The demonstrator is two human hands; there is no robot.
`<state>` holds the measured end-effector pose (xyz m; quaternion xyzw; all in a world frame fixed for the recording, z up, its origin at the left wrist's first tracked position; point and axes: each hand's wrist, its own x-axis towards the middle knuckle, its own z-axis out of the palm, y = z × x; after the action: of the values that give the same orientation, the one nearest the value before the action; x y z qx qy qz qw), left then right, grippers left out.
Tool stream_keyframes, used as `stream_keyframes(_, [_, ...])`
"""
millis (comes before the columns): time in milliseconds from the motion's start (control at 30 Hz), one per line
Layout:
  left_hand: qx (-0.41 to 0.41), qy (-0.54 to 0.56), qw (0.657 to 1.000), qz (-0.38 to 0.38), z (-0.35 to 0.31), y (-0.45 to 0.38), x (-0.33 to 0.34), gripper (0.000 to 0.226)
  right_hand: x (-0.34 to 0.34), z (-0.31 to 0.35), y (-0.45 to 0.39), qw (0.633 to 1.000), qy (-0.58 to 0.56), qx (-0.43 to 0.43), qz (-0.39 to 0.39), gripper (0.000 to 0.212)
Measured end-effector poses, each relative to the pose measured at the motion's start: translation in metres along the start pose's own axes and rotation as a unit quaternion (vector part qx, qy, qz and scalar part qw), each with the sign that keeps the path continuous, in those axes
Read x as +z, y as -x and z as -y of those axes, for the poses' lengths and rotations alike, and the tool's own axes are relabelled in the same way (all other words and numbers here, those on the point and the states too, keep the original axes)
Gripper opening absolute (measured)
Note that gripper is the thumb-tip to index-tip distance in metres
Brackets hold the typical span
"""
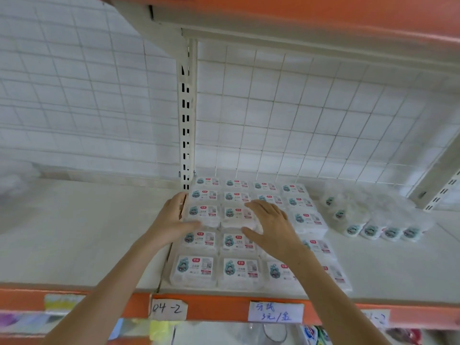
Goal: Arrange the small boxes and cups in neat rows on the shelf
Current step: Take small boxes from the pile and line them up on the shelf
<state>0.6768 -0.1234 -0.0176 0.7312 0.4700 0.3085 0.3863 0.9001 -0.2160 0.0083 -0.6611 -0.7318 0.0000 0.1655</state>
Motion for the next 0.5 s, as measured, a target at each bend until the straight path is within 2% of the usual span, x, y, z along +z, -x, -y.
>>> stream_keyframes(100, [0.034,-0.06,0.994,-0.089,-0.004,0.023,-0.01,0.057,-0.009,0.003,0.017,1.0,0.0,-0.012,-0.015,0.055])
stream_keyframes(300, [0.116,-0.227,0.956,-0.143,-0.011,0.106,-0.025,0.031,-0.015,0.027,0.057,0.997,-0.021,-0.063,-0.033,0.046])
stream_keyframes(400, [0.112,-0.309,0.929,-0.169,-0.015,0.159,-0.018,0.04,-0.01,0.046,0.086,0.989,-0.047,-0.123,-0.063,0.041])
stream_keyframes(500, [0.079,-0.351,0.914,-0.184,-0.015,0.218,-0.001,0.036,0.005,0.063,0.123,0.982,-0.056,-0.178,-0.026,0.037])
